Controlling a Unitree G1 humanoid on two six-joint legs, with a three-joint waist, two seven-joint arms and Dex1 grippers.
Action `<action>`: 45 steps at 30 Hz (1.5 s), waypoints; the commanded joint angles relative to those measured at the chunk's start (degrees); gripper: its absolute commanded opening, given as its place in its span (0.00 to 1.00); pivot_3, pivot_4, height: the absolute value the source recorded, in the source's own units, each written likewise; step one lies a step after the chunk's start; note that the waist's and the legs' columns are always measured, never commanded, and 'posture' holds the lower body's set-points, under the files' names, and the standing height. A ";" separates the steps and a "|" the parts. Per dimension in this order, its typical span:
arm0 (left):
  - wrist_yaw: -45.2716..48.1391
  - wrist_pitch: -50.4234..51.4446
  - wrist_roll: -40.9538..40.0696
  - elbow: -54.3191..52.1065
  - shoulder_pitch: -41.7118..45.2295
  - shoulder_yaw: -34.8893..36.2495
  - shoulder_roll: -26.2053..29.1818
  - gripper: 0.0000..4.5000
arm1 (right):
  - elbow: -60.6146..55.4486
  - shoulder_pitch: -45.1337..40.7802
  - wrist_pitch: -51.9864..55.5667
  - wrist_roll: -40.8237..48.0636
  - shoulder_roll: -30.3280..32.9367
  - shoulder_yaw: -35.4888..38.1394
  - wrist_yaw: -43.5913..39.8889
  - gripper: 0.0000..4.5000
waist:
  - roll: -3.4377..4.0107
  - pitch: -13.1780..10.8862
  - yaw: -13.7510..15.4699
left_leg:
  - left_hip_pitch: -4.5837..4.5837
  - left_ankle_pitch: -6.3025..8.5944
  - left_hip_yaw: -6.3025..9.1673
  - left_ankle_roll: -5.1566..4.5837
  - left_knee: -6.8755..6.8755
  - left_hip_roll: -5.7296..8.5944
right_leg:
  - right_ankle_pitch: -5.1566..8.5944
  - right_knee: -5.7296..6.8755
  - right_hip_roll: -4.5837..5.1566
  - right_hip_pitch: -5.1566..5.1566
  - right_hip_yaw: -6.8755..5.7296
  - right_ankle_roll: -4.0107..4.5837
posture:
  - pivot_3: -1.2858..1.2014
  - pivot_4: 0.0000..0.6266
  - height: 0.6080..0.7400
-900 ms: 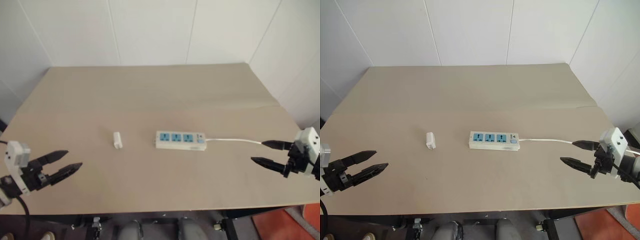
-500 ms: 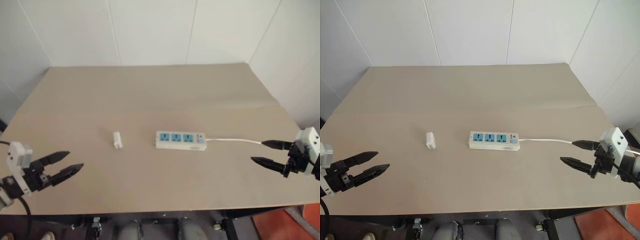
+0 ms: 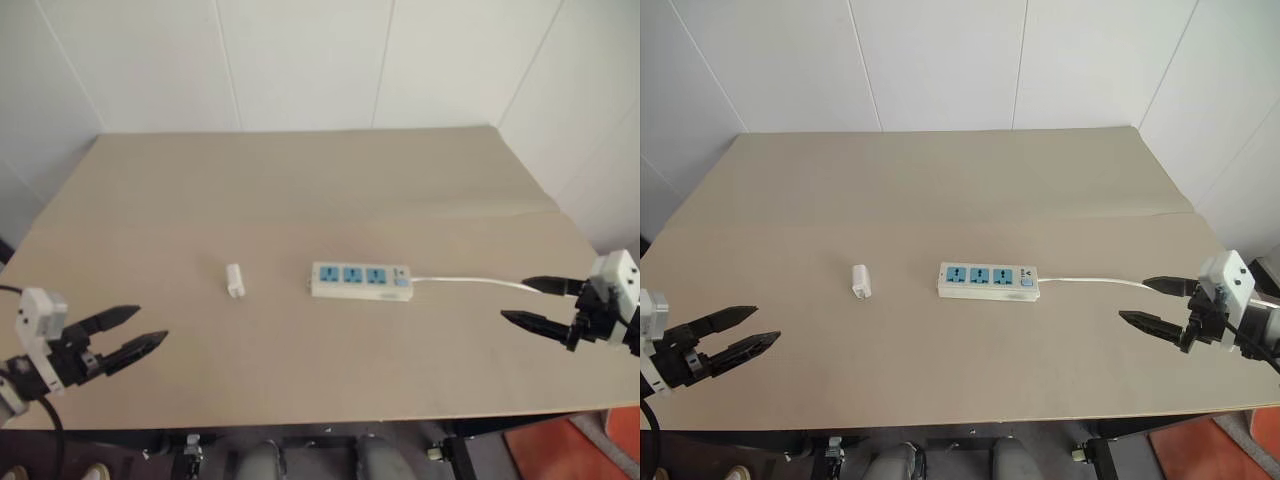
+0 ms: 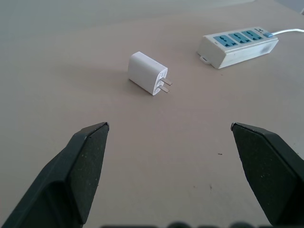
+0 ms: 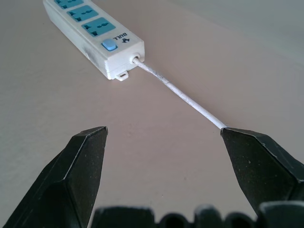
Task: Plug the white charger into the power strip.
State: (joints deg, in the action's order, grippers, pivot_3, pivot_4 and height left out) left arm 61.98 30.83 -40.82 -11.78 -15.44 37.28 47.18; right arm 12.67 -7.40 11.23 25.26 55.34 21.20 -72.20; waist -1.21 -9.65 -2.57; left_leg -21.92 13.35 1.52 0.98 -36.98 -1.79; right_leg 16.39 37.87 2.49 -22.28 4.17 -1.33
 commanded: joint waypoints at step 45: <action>-4.03 -2.27 -2.87 -11.71 -5.13 -2.39 -6.25 1.00 | 61.08 -51.27 -34.17 -24.36 -25.73 -22.66 -6.40 0.99 | -0.04 0.01 -1.40 | 0.03 0.01 0.04 0.02 0.01 -0.04 | -0.03 0.13 0.09 -0.07 0.00 0.05 | 0.52 0.24 1.00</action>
State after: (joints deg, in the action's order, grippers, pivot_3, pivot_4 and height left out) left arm 58.01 28.79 -41.97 -21.81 -20.80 33.45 40.91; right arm 74.10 -57.37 -23.29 0.41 28.72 -3.20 -78.74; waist -1.25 -9.64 -3.97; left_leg -21.89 13.36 1.56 1.00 -36.97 -1.84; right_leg 16.36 37.98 2.59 -22.34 4.16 -1.28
